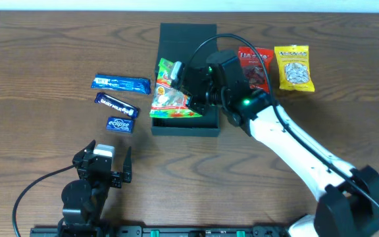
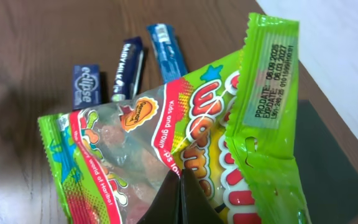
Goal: Pack container
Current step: 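Carry the Haribo bag into the box and release it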
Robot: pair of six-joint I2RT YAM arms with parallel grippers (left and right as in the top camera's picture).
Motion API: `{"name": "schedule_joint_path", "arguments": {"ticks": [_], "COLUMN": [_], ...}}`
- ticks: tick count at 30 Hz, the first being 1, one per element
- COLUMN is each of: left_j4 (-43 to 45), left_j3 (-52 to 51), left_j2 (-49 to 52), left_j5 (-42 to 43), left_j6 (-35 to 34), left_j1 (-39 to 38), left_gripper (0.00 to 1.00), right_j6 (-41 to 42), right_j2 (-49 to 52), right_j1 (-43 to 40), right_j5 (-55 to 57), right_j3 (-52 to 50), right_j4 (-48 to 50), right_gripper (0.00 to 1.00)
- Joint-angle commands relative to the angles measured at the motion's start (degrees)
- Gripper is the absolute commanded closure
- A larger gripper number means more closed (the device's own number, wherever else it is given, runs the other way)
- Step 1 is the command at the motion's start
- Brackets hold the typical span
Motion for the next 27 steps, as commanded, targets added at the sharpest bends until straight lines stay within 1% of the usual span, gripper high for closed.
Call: {"name": "schedule_joint_path", "arguments": {"ticks": [1, 5, 9, 11, 12, 13, 14, 23, 25, 27], "left_j4": [-0.42, -0.44, -0.42, -0.42, -0.42, -0.42, -0.42, -0.44, -0.44, -0.42], "left_j3": [-1.2, -1.2, -1.2, -1.2, -1.2, -1.2, -1.2, -1.2, -1.2, -1.2], "left_j2": [-0.33, -0.33, -0.33, -0.33, -0.33, -0.33, -0.33, -0.33, -0.33, -0.33], "left_j5": [0.35, 0.35, 0.35, 0.35, 0.35, 0.35, 0.35, 0.35, 0.35, 0.37], "left_j6": [1.01, 1.01, 1.01, 1.01, 1.01, 1.01, 1.01, 1.01, 1.01, 1.01], "left_j1": [0.02, 0.02, 0.02, 0.02, 0.02, 0.02, 0.02, 0.02, 0.02, 0.02], "left_gripper": [0.05, 0.05, 0.05, 0.05, 0.05, 0.05, 0.05, 0.05, 0.05, 0.05], "right_j6": [-2.29, 1.31, 1.6, 3.19, 4.44, 5.81, 6.84, 13.27, 13.38, 13.44], "right_j2": [1.2, 2.45, 2.43, 2.43, 2.43, 2.43, 2.43, 0.48, 0.57, 0.72], "right_j1": [0.39, 0.46, 0.46, 0.46, 0.46, 0.46, 0.46, -0.07, -0.07, -0.07], "right_j5": [-4.72, -4.68, -4.07, -4.07, -4.07, -4.07, -4.07, -3.87, -3.37, -0.57], "right_j3": [0.52, 0.52, 0.52, 0.52, 0.52, 0.52, 0.52, 0.66, 0.66, 0.66], "right_j4": [1.49, 1.27, 1.2, 1.14, 1.16, 1.2, 1.31, 2.69, 2.03, 0.83], "right_gripper": [0.99, 0.99, 0.99, 0.99, 0.9, 0.49, 0.01, 0.01, 0.01, 0.01]}}
